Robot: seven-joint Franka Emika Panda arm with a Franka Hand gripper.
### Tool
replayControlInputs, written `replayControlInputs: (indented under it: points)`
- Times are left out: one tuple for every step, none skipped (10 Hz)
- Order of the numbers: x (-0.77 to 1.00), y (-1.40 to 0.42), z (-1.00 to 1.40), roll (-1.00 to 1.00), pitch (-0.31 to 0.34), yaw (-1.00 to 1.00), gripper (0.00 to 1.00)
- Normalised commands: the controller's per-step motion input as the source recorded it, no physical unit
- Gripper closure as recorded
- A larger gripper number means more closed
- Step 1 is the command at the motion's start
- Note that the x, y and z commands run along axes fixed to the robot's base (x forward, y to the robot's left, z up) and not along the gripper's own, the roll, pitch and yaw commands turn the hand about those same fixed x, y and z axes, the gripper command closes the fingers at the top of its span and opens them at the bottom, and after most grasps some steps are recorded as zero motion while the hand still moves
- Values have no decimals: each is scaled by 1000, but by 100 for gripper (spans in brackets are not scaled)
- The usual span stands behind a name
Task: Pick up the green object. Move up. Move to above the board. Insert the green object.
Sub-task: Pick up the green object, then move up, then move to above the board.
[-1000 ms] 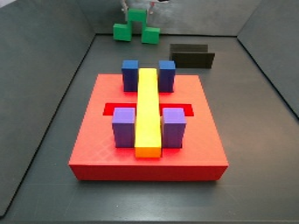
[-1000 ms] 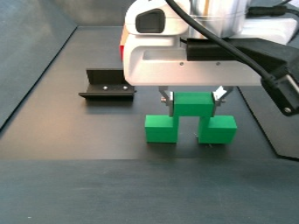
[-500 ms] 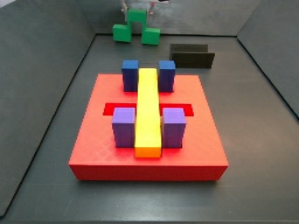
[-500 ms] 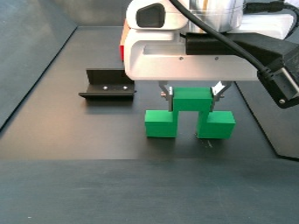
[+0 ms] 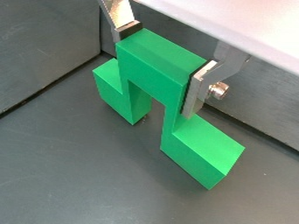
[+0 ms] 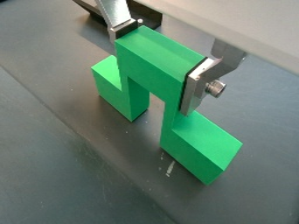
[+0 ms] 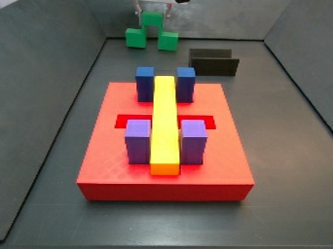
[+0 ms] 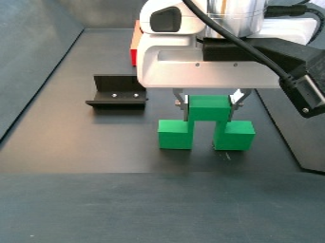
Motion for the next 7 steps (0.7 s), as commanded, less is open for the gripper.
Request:
replayControlInputs:
  points:
    - [0, 0, 0, 0, 0, 0, 100]
    - [0, 0, 833, 0, 0, 0, 100]
    - [-17, 13, 794, 0, 18, -50, 100]
    - [-41, 16, 659, 10, 42, -50, 100]
    - [-2, -5, 271, 39, 30, -19, 100]
    - [0, 0, 1400, 0, 0, 0, 100]
    - [-26, -8, 1400, -18, 31, 5, 100]
